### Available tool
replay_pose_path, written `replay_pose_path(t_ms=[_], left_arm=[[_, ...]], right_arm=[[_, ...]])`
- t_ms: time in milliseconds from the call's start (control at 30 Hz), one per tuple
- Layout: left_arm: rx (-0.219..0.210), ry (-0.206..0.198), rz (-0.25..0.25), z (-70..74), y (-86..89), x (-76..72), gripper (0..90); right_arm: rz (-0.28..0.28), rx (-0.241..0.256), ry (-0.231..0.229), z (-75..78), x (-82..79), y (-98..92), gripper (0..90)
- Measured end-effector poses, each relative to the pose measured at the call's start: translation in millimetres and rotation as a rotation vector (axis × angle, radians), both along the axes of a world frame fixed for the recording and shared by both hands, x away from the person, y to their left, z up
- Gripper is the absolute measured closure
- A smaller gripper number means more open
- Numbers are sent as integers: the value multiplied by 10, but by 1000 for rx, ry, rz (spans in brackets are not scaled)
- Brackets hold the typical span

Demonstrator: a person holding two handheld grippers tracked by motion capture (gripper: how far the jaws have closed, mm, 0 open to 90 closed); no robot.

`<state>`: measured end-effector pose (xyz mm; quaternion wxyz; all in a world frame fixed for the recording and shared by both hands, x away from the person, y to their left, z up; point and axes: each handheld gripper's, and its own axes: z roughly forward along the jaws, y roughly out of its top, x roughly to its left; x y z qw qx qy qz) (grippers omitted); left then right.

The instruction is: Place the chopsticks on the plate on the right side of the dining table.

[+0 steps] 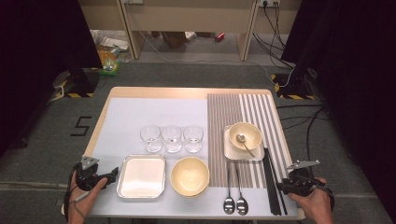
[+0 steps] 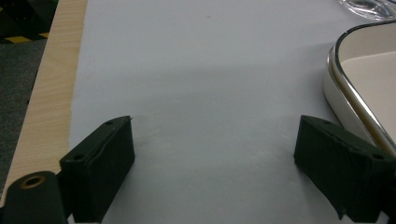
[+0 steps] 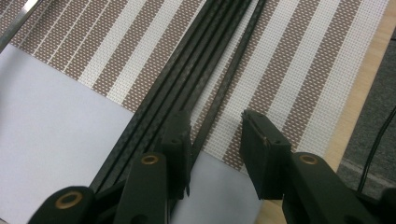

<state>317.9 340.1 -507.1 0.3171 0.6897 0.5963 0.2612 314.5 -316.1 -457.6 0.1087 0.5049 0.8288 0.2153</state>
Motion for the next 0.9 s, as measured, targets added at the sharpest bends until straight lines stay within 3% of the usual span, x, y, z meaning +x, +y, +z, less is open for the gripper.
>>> replay_pose_path(t_ms=[467, 733, 900], left_arm=[[-1, 8, -4, 6, 3, -2, 111], [0, 1, 0, 0, 0, -1, 111], [0, 0, 0, 0, 0, -1, 111]], right_arm=[[-4, -1, 75, 14, 119, -97, 712], [-44, 8, 175, 41, 248, -128, 813], [-62, -38, 224, 63, 314, -63, 819]])
